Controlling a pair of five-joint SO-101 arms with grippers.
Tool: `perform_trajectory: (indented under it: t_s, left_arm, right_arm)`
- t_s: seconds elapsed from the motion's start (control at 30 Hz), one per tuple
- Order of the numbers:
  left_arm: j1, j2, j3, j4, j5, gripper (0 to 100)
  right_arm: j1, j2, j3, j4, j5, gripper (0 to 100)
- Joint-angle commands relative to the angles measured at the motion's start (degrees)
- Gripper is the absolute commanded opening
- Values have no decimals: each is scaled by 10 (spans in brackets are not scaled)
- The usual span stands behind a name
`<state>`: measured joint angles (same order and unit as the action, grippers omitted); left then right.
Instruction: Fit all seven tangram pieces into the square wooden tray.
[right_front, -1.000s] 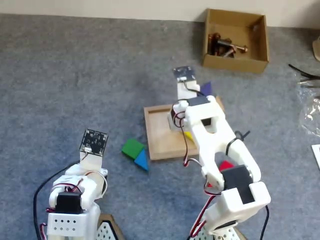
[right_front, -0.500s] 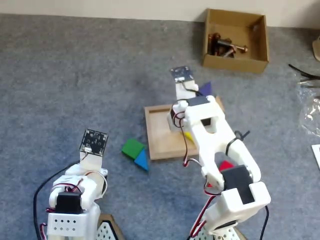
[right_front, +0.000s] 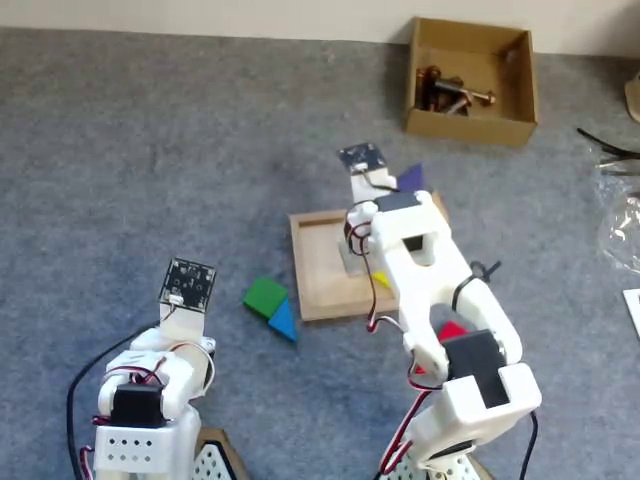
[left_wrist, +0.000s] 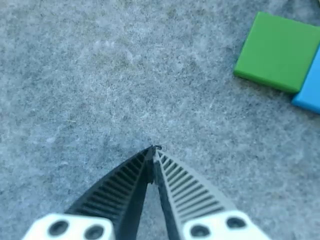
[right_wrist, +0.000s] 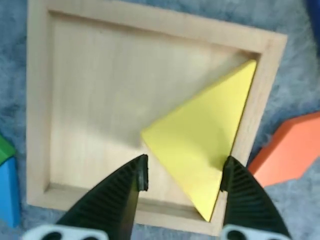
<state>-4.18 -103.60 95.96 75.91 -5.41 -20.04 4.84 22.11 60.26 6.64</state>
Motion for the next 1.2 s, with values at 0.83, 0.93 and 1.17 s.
perform_trajectory:
  t_s: [0.83, 0.93, 1.17]
  left_arm:
    - [14, -3, 12, 2, 4, 5]
    - [14, -3, 12, 2, 4, 5]
    - [14, -3, 12, 2, 4, 5]
  right_arm:
    - [163, -15, -199, 299, 229, 217]
    - [180, -15, -198, 318, 257, 217]
    - [217, -15, -189, 330, 307, 214]
